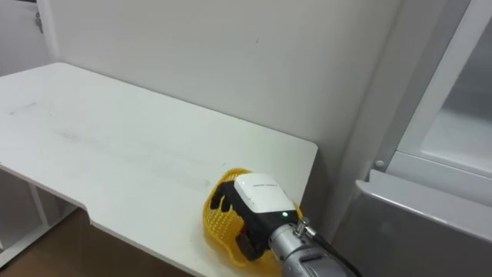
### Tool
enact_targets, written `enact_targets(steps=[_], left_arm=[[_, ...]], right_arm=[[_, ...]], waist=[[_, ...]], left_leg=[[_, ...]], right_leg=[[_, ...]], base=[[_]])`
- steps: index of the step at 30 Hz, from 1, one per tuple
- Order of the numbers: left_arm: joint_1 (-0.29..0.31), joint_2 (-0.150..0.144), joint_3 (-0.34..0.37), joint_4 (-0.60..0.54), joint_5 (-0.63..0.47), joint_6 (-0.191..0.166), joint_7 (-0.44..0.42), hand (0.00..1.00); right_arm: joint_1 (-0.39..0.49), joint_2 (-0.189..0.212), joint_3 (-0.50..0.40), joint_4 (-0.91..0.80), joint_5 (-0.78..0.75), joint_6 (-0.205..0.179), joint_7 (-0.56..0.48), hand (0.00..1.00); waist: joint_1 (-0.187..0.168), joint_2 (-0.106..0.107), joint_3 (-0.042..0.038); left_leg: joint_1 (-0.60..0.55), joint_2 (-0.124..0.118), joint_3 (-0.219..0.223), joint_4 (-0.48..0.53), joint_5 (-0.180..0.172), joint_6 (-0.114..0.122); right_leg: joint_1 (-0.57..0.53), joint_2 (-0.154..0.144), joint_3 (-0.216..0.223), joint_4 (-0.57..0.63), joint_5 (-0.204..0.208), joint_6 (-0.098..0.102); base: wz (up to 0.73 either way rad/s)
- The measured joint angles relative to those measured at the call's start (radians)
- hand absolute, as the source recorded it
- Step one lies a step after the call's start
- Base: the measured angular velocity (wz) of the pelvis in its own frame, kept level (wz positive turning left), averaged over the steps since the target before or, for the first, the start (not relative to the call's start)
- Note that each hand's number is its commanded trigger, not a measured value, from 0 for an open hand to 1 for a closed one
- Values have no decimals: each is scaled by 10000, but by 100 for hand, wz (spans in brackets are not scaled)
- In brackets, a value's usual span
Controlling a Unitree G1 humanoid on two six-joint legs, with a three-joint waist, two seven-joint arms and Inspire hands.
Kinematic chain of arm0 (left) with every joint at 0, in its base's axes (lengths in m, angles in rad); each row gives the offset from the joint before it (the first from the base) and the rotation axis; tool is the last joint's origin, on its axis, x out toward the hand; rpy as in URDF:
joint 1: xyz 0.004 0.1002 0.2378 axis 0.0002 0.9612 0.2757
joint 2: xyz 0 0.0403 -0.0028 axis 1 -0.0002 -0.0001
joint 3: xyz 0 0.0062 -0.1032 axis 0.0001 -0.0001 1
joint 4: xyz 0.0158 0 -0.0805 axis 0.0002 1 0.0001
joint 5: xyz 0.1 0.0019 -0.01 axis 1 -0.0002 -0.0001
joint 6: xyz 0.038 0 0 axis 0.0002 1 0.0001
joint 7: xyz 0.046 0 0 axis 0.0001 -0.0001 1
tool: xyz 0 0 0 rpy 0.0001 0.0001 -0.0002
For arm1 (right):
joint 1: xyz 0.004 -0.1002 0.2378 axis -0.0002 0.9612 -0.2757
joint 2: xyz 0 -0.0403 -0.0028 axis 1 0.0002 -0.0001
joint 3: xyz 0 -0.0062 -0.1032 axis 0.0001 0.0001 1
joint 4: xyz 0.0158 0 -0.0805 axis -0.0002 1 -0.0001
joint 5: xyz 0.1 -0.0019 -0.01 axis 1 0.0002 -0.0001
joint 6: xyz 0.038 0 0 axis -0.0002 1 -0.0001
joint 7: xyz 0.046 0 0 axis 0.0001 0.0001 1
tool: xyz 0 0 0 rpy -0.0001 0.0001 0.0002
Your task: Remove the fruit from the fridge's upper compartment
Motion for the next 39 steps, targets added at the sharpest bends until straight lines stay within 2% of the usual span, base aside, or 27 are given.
enact_targets(steps=[12, 33, 39], left_arm=[[-25, -1, 1, 6, 8, -14, 32, 0], [-25, -5, 9, 0, 21, -34, 116, 0], [-21, -11, 28, -2, 25, -82, 75, 0]], right_arm=[[-110, 0, -21, 0, 0, -220, -1, 0], [-110, 0, -44, -1, 28, -224, 1, 0], [-110, 8, -302, -204, 46, -339, 13, 0]], waist=[[14, 8, -47], [-9, 15, -59], [-18, 53, -111]], left_leg=[[11, 0, 13, 2, 3, 4], [9, 0, 19, 13, 10, 5], [6, 12, 112, -15, 10, 5]], right_leg=[[-2, 1, 7, 0, 0, 0], [5, -1, 10, 1, 0, 0], [-16, 1, 31, 2, 0, 0]], base=[[0], [0], [-1]])
